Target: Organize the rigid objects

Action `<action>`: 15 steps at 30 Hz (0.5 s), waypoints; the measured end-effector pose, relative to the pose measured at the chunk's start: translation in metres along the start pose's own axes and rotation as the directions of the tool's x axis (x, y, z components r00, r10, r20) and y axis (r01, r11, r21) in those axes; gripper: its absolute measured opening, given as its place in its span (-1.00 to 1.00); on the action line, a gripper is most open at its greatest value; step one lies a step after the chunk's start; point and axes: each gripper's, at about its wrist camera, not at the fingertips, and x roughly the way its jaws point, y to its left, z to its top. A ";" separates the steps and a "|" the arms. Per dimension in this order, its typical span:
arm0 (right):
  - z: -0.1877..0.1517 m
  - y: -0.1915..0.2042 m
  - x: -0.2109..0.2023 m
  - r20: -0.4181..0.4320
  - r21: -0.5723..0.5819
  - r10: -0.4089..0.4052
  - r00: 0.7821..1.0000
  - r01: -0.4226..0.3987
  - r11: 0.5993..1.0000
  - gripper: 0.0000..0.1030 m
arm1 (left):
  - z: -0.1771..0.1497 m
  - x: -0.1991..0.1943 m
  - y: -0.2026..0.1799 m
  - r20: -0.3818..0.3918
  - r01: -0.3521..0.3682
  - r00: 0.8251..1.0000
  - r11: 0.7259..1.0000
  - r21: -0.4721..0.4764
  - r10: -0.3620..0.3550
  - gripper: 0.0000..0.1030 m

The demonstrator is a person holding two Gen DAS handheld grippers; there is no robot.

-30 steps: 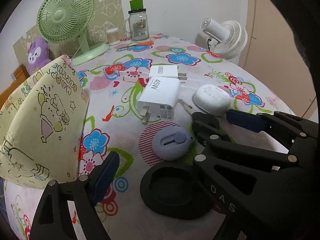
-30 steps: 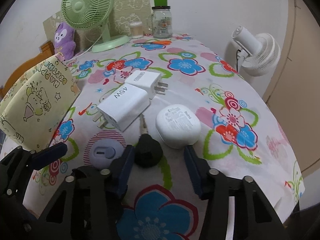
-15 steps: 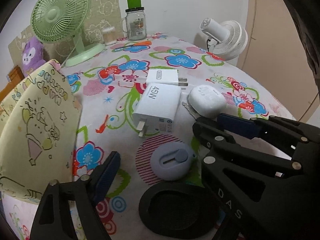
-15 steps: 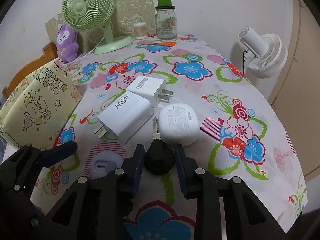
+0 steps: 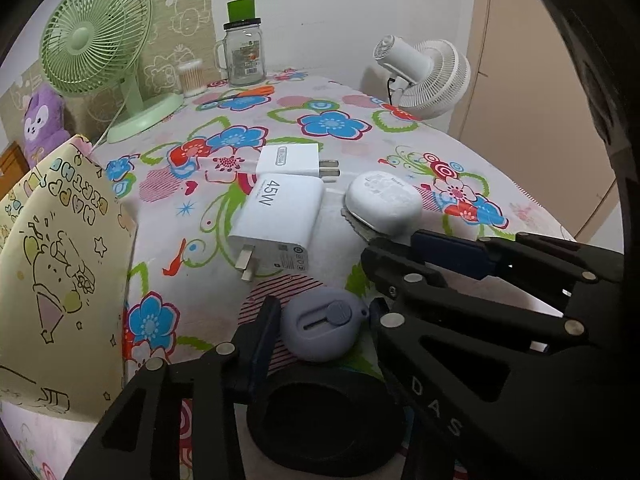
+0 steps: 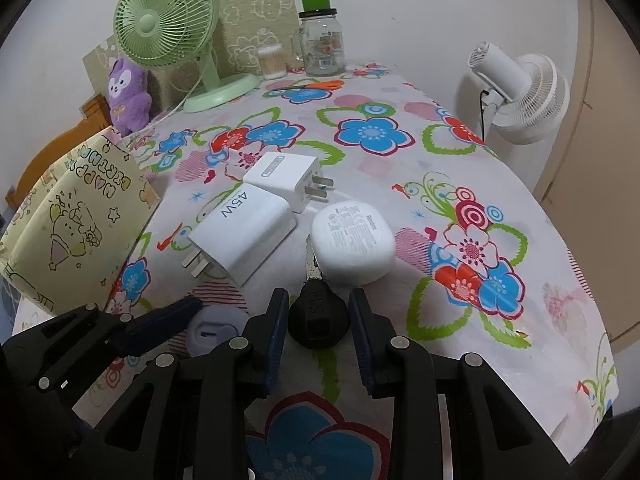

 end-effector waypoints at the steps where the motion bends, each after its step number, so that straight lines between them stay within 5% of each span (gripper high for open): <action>1: 0.000 0.000 -0.001 0.001 0.001 -0.003 1.000 0.003 1.000 -0.34 | 0.000 0.000 0.000 -0.001 0.000 1.000 1.000 0.001 0.000 -0.09; 15: -0.004 0.004 -0.024 0.028 0.010 -0.038 0.999 0.038 0.999 -0.34 | -0.003 -0.019 0.006 0.026 -0.005 1.000 1.000 -0.019 0.006 -0.10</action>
